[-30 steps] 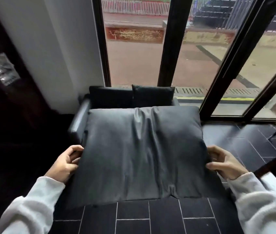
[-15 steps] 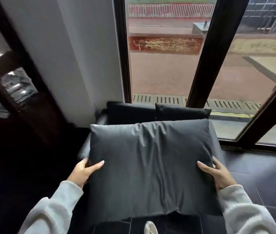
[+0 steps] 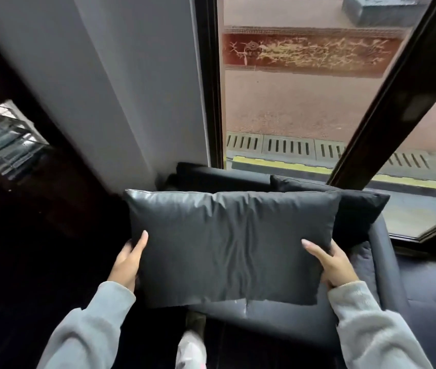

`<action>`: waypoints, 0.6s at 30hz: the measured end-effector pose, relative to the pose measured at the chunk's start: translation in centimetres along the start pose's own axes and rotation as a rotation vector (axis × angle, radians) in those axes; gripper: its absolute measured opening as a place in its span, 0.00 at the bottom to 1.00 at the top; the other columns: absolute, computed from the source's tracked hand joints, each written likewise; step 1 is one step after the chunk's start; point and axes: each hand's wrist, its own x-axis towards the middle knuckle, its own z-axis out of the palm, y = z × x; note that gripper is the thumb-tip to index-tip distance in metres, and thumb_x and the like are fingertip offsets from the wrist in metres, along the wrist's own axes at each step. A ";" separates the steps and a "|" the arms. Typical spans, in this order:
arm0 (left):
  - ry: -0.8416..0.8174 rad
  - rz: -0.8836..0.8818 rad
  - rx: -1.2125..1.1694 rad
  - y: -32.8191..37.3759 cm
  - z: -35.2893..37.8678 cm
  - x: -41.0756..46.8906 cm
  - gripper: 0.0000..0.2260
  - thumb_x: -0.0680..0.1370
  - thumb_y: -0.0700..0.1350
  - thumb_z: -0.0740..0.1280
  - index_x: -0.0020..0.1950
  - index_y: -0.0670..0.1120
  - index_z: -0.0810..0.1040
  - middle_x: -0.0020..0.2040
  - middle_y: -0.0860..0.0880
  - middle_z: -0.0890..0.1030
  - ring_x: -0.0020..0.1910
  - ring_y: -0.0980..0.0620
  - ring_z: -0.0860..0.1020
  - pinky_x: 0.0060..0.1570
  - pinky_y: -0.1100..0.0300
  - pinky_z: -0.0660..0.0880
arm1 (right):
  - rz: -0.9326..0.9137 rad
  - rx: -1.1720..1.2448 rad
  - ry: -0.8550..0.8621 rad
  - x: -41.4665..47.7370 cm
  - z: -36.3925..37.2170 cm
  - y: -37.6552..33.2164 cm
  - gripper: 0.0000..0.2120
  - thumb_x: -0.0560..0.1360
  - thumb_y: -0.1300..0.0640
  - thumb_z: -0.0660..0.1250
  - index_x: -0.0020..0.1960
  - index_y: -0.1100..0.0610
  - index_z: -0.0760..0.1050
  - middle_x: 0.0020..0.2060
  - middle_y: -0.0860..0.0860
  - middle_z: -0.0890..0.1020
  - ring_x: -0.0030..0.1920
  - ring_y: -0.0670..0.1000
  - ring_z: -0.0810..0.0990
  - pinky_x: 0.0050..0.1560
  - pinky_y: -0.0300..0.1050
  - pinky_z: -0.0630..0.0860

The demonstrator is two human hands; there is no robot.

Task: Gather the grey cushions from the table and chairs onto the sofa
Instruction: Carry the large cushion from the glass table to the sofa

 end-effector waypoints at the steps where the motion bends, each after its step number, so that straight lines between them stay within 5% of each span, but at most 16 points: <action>1: -0.001 -0.018 0.005 0.3 0.4 2.0 0.35 0.61 0.69 0.76 0.62 0.53 0.78 0.55 0.55 0.86 0.57 0.52 0.84 0.60 0.51 0.78 | 0.020 0.018 0.018 1.4 0.9 0.1 0.21 0.69 0.54 0.76 0.61 0.56 0.81 0.52 0.50 0.89 0.51 0.49 0.87 0.43 0.36 0.82; 4: -0.038 -0.088 0.025 0.9 1.4 9.2 0.53 0.56 0.74 0.78 0.74 0.47 0.72 0.68 0.49 0.80 0.68 0.46 0.77 0.72 0.46 0.69 | 0.067 0.013 0.090 6.5 3.0 0.9 0.19 0.69 0.53 0.76 0.58 0.57 0.83 0.50 0.51 0.89 0.49 0.49 0.88 0.40 0.35 0.81; 7: -0.088 -0.151 0.095 1.7 2.8 17.0 0.58 0.55 0.77 0.75 0.78 0.47 0.69 0.72 0.49 0.77 0.71 0.47 0.75 0.75 0.46 0.65 | 0.078 -0.031 0.151 12.6 4.8 2.6 0.16 0.72 0.60 0.77 0.59 0.57 0.81 0.49 0.51 0.89 0.47 0.47 0.88 0.40 0.35 0.81; 9: -0.107 -0.208 0.163 2.1 4.4 22.5 0.54 0.56 0.77 0.74 0.76 0.49 0.73 0.68 0.51 0.80 0.67 0.49 0.78 0.71 0.48 0.70 | 0.079 -0.077 0.189 17.0 5.8 4.0 0.21 0.73 0.65 0.76 0.63 0.56 0.77 0.52 0.50 0.88 0.51 0.46 0.87 0.48 0.39 0.82; 12: -0.093 -0.255 0.200 1.9 7.1 30.4 0.35 0.69 0.71 0.70 0.69 0.51 0.77 0.57 0.54 0.84 0.55 0.51 0.83 0.51 0.53 0.80 | 0.139 -0.089 0.221 23.5 7.1 6.6 0.30 0.73 0.72 0.74 0.71 0.58 0.70 0.59 0.57 0.83 0.60 0.56 0.82 0.63 0.55 0.78; 14: -0.087 -0.267 0.226 1.3 8.7 35.8 0.27 0.72 0.69 0.68 0.62 0.52 0.78 0.55 0.54 0.85 0.50 0.53 0.84 0.45 0.54 0.80 | 0.187 -0.055 0.253 27.7 7.7 8.8 0.29 0.72 0.72 0.74 0.69 0.57 0.71 0.61 0.61 0.82 0.63 0.60 0.81 0.63 0.59 0.78; 16: -0.092 -0.268 0.270 0.4 9.9 40.6 0.25 0.72 0.69 0.67 0.60 0.53 0.79 0.58 0.52 0.84 0.53 0.52 0.84 0.50 0.51 0.80 | 0.240 -0.008 0.258 31.5 8.5 10.7 0.27 0.70 0.64 0.78 0.65 0.50 0.74 0.62 0.57 0.83 0.63 0.57 0.82 0.57 0.54 0.80; 18: -0.100 -0.277 0.320 -1.0 10.5 44.6 0.29 0.74 0.69 0.66 0.68 0.54 0.76 0.67 0.50 0.79 0.64 0.48 0.79 0.60 0.45 0.77 | 0.308 0.019 0.241 34.9 9.1 12.3 0.34 0.63 0.52 0.84 0.65 0.44 0.75 0.63 0.49 0.83 0.64 0.52 0.81 0.62 0.55 0.75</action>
